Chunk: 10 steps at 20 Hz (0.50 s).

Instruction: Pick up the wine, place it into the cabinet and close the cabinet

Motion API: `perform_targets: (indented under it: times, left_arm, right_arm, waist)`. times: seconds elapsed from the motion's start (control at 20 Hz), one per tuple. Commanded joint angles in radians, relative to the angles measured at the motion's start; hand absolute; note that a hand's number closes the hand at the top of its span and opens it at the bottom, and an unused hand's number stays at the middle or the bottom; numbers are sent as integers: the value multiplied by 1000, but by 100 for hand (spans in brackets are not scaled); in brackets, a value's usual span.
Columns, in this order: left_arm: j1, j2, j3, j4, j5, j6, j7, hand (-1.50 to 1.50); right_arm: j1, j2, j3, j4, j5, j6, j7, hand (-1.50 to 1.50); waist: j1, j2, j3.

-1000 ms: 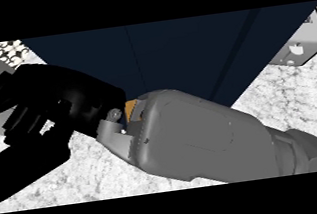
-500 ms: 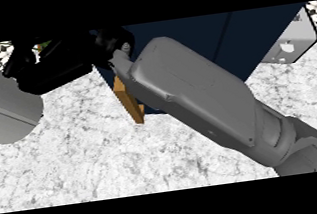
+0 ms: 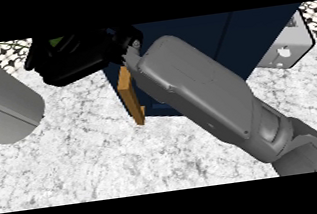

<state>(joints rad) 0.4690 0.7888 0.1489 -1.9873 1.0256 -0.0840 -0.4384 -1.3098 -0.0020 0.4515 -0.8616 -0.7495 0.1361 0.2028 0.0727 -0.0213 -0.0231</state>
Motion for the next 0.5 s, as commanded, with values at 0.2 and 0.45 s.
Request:
perform_targets:
  times: [0.2, 0.45]
  left_arm:
    - [-37, 2, -27, -30, 28, 11, 40, -150]
    - [-55, -11, -71, -65, 36, 32, 62, -150]
  right_arm:
    - [37, -152, -102, 149, 23, -48, -93, 150]
    - [54, -159, -83, 159, 9, -11, -117, 150]
  waist:
    - [-59, 56, 22]
    - [-72, 59, 22]
